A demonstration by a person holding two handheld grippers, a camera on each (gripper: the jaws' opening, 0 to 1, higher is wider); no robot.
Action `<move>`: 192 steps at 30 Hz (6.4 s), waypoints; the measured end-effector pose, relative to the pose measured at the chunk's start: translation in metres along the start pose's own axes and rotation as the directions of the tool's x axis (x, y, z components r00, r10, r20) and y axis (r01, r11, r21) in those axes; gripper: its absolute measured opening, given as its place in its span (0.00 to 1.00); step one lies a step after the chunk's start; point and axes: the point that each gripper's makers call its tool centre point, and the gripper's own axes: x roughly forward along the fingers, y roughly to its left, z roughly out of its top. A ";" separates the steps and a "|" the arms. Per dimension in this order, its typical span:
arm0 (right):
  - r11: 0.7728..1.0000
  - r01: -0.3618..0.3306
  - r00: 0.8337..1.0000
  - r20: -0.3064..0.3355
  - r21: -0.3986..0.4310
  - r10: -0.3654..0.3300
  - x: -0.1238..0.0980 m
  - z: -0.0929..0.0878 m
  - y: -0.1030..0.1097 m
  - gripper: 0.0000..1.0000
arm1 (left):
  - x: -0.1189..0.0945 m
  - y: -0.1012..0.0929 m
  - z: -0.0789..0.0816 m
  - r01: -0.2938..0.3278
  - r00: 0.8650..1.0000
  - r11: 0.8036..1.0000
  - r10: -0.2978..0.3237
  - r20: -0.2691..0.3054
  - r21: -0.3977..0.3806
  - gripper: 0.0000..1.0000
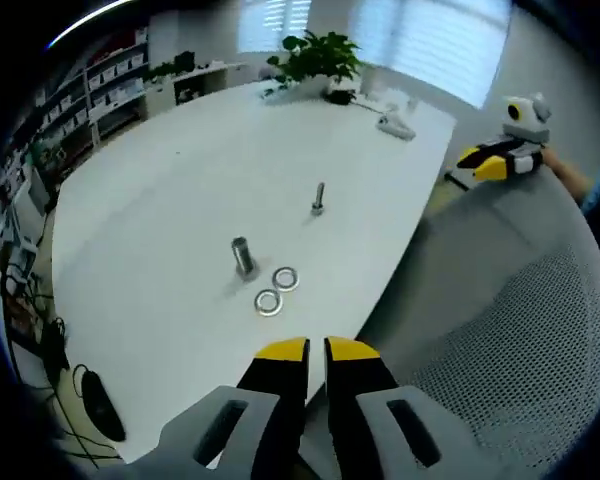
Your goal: Place the washer onto the threaded stud by aligning its center hole with the stud, sliding it down to the base, and recovering from edge contact or off-axis alignment until the washer reaches the visible bottom stop.
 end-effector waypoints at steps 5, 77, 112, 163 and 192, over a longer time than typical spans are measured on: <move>1.000 0.005 0.999 -0.037 0.005 -0.005 0.001 -0.005 -0.003 0.24 | 0.035 0.016 0.011 -0.017 0.999 0.983 0.026 -0.046 0.182 0.26; 0.999 0.028 1.000 -0.013 0.023 -0.027 0.001 -0.001 -0.009 0.24 | 0.104 0.050 0.002 0.040 0.961 0.938 0.059 -0.270 0.346 0.19; 0.999 0.033 0.999 -0.010 0.026 -0.033 0.000 -0.001 -0.010 0.23 | 0.075 0.075 0.061 -0.049 0.973 0.922 0.130 -0.189 0.384 0.19; 0.999 0.027 0.999 -0.022 0.023 -0.027 0.001 -0.003 -0.012 0.20 | 0.133 0.077 0.030 0.118 0.897 0.933 0.046 -0.439 0.340 0.19; 0.999 0.035 0.999 -0.022 0.033 -0.035 0.000 -0.004 -0.013 0.19 | 0.141 0.076 0.019 0.110 0.881 0.915 0.091 -0.464 0.389 0.21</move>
